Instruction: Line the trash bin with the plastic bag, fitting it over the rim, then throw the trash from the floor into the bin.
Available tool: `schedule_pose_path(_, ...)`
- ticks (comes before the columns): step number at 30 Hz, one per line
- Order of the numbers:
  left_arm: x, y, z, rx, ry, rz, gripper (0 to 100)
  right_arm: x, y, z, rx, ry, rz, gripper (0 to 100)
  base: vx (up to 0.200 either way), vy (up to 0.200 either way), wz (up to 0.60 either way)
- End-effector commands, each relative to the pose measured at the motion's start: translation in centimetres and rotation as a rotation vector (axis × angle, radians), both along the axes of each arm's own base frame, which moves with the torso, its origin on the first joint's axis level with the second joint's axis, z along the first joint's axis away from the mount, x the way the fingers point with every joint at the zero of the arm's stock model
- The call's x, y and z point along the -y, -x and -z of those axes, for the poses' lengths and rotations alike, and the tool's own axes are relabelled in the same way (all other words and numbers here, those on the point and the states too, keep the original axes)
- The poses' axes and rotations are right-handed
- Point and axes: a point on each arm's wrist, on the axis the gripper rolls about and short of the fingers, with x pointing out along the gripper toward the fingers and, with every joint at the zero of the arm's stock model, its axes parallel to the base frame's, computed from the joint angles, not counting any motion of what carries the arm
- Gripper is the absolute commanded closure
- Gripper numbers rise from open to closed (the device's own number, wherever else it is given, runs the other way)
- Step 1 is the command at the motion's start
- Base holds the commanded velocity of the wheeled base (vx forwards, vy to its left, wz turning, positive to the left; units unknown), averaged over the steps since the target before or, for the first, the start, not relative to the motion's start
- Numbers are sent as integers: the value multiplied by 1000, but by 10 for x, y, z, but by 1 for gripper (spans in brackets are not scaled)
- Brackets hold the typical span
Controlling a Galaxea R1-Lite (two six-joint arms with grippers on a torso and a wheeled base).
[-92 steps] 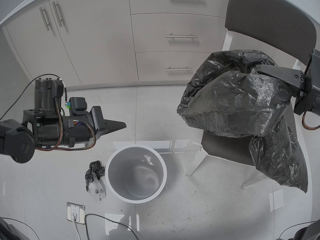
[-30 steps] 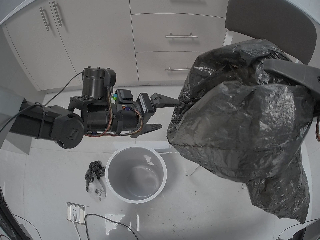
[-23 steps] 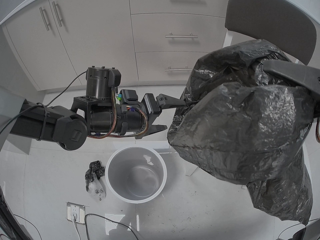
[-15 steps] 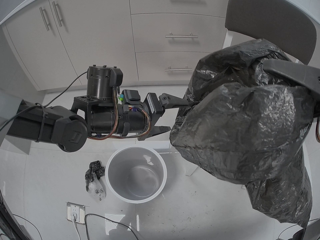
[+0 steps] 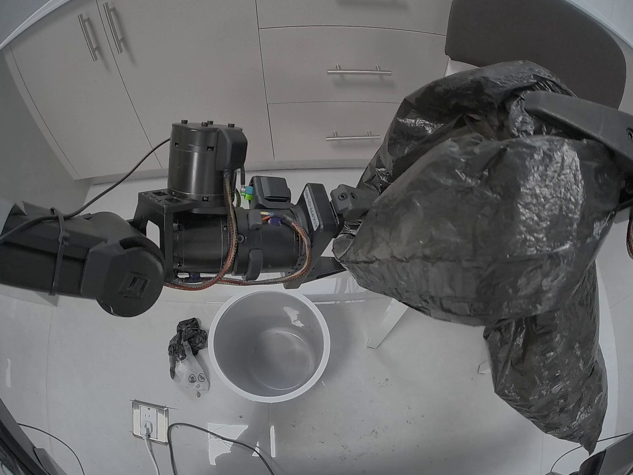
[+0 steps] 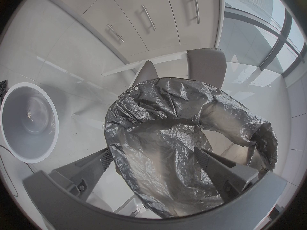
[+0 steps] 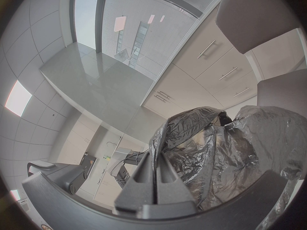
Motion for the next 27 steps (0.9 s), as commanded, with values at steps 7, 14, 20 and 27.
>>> schedule_pose_path(7, 0, -6, 9, -14, -15, -11, 0, 3, 1, -2, 10, -7, 10, 100, 0, 0, 0)
schedule_pose_path(14, -1, -22, 21, -17, -14, -38, 0, 5, 2, -3, 13, -11, 10, 100, 0, 0, 0)
schedule_pose_path(20, 0, -26, 26, -12, -9, -40, 0, 6, 4, -4, 16, -14, 8, 100, 0, 0, 0)
schedule_pose_path(27, 2, -24, 24, -6, -4, -33, 0, 5, 3, -3, 13, -13, 6, 100, 0, 0, 0)
